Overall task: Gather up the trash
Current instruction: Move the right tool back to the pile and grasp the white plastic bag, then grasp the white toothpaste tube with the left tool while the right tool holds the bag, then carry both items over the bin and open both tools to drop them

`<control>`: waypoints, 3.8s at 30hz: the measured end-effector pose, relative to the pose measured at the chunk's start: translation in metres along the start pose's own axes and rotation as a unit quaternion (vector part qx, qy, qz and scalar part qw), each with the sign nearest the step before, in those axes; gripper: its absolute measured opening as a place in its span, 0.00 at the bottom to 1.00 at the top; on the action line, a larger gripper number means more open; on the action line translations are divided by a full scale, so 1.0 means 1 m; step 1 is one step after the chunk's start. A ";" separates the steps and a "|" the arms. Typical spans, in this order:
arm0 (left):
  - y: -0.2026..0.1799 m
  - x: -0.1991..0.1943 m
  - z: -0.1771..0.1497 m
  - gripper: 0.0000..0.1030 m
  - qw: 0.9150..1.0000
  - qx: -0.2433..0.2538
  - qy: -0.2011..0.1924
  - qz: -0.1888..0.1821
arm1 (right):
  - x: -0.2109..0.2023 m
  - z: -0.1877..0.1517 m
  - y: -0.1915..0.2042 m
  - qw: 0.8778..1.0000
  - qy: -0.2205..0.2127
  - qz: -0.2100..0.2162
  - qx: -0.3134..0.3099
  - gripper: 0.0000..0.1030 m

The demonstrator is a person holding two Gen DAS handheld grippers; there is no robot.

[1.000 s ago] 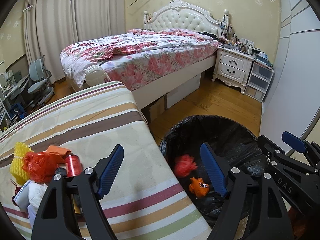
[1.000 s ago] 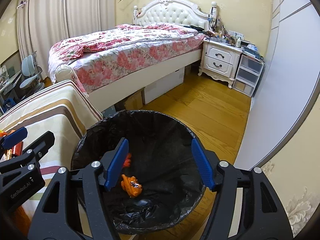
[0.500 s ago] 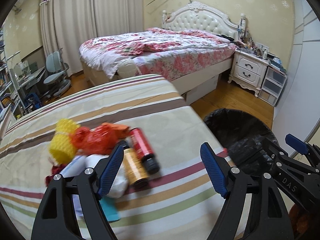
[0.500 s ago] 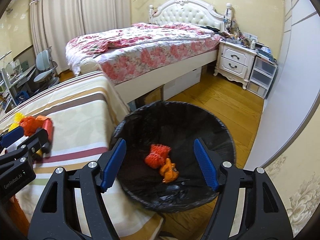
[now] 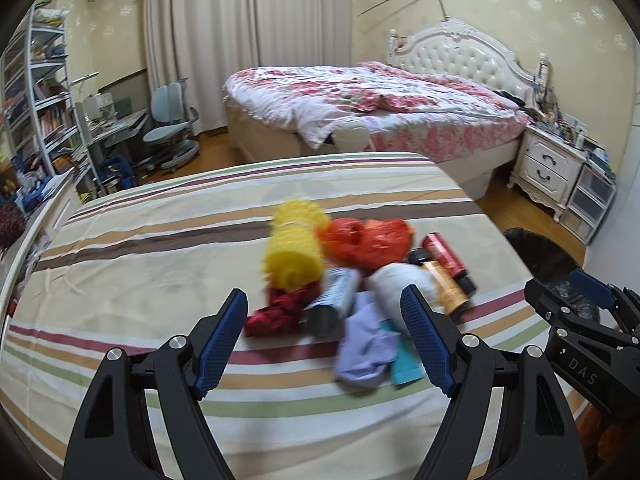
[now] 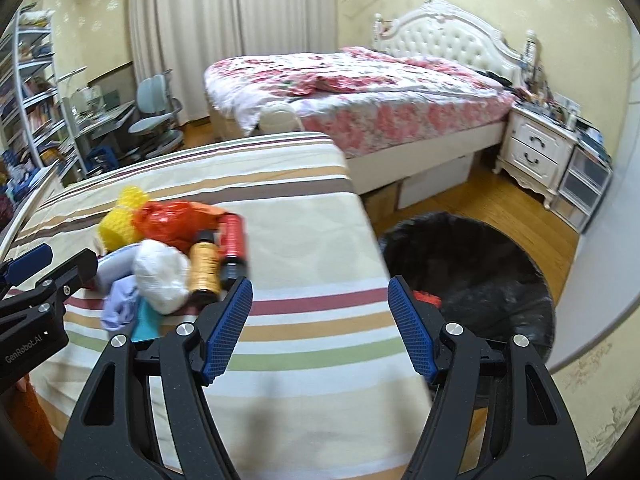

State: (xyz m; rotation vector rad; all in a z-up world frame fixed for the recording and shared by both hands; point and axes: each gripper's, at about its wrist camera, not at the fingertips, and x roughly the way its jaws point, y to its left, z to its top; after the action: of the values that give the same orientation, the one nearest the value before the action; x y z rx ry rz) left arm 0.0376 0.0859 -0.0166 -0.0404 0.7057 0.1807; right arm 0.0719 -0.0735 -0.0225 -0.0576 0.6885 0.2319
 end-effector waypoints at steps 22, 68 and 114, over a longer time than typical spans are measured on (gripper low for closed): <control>0.098 0.007 -0.024 0.74 0.996 -0.068 0.022 0.054 | 0.028 0.003 0.103 0.993 0.038 0.055 -0.093 0.36; 0.011 0.031 -0.014 0.15 0.998 0.011 0.046 -0.031 | 0.015 0.006 -0.008 1.000 0.011 0.021 0.017 0.25; -0.023 -0.037 0.016 0.09 0.990 -0.005 -0.041 -0.134 | -0.037 0.009 -0.049 0.998 -0.039 -0.028 0.034 0.25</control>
State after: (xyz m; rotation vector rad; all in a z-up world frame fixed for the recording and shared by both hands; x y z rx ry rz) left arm 0.0243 0.0596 0.0193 -0.1367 0.6099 -0.0716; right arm 0.0612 -0.1271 0.0073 -0.0037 0.6151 0.1554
